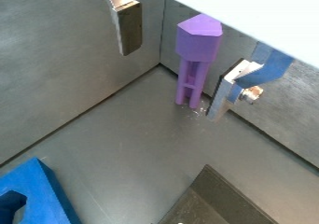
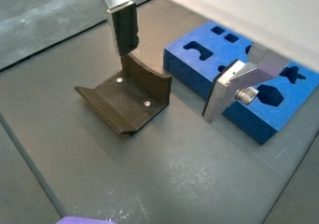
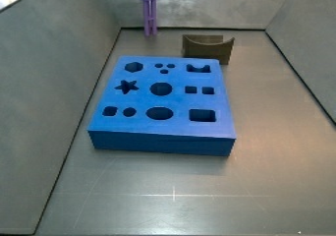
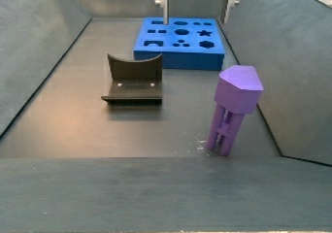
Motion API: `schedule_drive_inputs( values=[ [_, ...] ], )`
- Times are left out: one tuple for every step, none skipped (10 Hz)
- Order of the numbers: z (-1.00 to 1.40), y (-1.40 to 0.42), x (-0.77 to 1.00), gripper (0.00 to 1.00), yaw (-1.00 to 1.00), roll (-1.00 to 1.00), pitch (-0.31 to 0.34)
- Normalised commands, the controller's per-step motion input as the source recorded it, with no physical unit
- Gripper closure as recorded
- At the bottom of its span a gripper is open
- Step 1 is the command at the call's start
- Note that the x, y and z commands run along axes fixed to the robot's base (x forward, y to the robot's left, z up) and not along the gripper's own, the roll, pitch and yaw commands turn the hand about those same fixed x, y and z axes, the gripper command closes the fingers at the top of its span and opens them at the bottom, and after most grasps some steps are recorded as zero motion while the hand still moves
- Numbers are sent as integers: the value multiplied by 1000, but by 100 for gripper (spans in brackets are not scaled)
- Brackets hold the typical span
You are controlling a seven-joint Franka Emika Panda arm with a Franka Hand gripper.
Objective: Pick up the 3 prong object. Move up. Move to above the board. Insert the 3 prong object.
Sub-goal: Pick up the 3 prong object.
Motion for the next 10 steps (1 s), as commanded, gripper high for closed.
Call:
schedule_drive_inputs(
  values=[
    [0,340,-251,0,-17,20,0],
    [0,686,0,0,151,0,0],
    [-91,786,-26,0,411,-4,-9],
    [-123,717,-66,0,511,-24,-50],
    [-109,603,0,0,583,-14,-66],
    [-183,554,0,0,629,-26,-101],
    [-203,526,0,0,640,-71,-163],
    [-231,309,-74,0,769,-87,-189],
    [-209,171,0,0,926,-14,-149],
    [-140,106,0,0,949,-7,-143]
  ],
)
